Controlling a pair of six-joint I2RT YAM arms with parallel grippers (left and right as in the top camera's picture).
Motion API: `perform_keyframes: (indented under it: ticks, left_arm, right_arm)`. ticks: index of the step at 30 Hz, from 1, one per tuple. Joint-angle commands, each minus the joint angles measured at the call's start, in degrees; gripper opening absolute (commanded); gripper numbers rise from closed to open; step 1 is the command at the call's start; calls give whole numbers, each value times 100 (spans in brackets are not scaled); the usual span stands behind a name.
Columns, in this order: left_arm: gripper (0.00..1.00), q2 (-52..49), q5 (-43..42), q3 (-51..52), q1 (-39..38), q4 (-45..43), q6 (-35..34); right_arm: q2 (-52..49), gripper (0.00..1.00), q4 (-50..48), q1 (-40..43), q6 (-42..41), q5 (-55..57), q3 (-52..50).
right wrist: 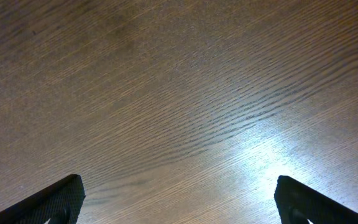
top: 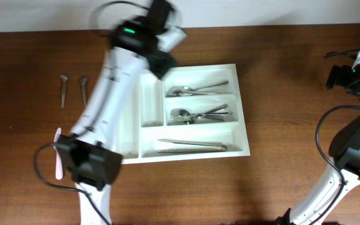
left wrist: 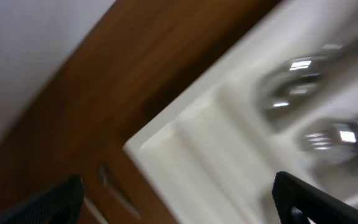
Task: Pack container
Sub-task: 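Move the left gripper back left over the two spoons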
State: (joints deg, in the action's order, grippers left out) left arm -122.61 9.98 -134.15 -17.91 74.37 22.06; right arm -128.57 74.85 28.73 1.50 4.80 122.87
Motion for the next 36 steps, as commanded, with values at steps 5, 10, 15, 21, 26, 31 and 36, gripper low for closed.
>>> perform_keyframes:
  ticks: [5,10,15,21,26,31,36]
  left_arm:
    - [99,-31,-2107,-24,1325,-9,-382]
    - [99,-221,-1762,15,1685,-901,-1102]
    - [99,-841,-302,15,1799,-979,-1746]
    - [99,-1274,-605,15,1987,-667,-1880]
    - [99,-1281,-566,13,2118,-562,-1794]
    - [99,-1283,-774,13,2378,-577,-1882]
    - [99,-1386,-811,24,2640,-404,-1880]
  right_arm:
    - [68,99,-15,-22,-50,-11,-20]
    - [68,99,-13,-22,-50,-11,-20]
    - [68,98,-13,-22,-50,-11,-20]
    - [68,99,-15,-22,-50,-11,-20]
    - [68,99,-15,-22,-50,-11,-20]
    - [68,99,-13,-22,-50,-11,-20]
    - [68,99,-13,-22,-50,-11,-20]
